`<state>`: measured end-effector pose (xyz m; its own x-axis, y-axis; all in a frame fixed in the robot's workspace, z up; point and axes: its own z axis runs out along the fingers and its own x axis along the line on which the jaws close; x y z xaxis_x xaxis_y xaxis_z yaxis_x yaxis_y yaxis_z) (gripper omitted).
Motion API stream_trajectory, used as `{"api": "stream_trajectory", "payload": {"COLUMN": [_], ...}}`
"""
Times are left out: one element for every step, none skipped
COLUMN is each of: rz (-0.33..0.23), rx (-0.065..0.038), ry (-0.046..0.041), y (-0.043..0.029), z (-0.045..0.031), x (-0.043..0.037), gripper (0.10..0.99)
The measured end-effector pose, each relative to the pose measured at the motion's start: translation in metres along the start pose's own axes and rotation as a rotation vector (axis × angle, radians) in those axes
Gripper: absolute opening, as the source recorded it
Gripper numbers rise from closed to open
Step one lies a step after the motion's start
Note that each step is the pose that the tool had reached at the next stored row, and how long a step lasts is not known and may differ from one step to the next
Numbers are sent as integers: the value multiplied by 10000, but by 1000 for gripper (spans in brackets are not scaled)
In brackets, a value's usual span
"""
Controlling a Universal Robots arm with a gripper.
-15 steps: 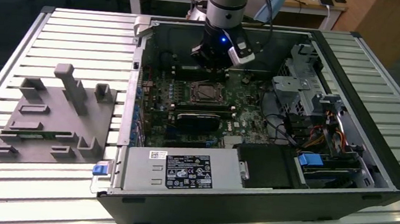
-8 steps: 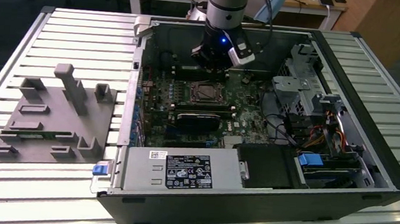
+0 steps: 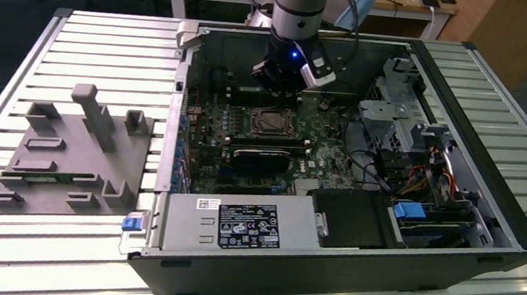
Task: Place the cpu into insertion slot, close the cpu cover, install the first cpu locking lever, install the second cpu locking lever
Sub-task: 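Install the first cpu locking lever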
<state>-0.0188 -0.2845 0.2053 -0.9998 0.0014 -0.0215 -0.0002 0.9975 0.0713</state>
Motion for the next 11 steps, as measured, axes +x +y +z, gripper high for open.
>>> {"api": "stream_trajectory", "payload": {"rz": [0,0,0,-1,-1,-2,-2,-2,-4,-4,-3], "rx": [7,16,27,39,52,66,77,91,104,119,131], "ry": [0,0,0,0,0,0,0,0,0,2,3], "y": [0,-1,-1,-2,-2,-3,-3,-3,-4,-4,-5], "z": [6,12,18,24,31,37,42,45,49,52,53], "x": [0,-1,-2,-2,-3,-4,-5,-6,-6,-6,-6], "gripper": [106,106,106,106,106,106,106,106,106,106,106]}}
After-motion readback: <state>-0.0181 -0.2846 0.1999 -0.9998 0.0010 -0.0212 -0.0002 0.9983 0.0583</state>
